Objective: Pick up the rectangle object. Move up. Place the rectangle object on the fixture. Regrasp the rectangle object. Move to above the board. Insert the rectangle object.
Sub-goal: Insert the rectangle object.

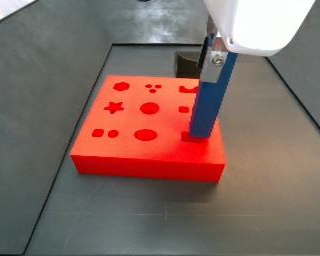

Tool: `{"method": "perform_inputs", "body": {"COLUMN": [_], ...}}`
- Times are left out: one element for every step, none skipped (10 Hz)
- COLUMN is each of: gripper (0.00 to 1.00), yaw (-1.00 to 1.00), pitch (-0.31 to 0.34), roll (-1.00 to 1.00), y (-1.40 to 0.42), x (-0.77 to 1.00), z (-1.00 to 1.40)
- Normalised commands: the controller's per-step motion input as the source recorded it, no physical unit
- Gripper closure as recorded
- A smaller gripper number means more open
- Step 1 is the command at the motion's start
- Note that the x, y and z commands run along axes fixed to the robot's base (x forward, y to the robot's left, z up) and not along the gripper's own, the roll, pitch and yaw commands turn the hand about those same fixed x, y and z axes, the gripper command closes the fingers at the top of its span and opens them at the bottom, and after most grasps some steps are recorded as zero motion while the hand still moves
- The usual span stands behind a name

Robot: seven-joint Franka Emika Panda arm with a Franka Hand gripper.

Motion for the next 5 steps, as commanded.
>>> {"method": "perform_inputs", "body": {"gripper": [1.0, 1.0, 1.0, 1.0, 1.0], "yaw": [0.0, 0.0, -0.01, -0.03, -0.13], "pitch": [0.013, 0.009, 0.014, 0.033, 0.024], "roll": [0.04, 0.04, 0.04, 0.05, 0.01], "y": [0.0, 0.0, -0.02, -0.07, -0.08], "x": [0.0, 0.0, 0.0, 0.0, 0.0], "z": [-0.13, -0.12, -0.12, -0.07, 0.0]}}
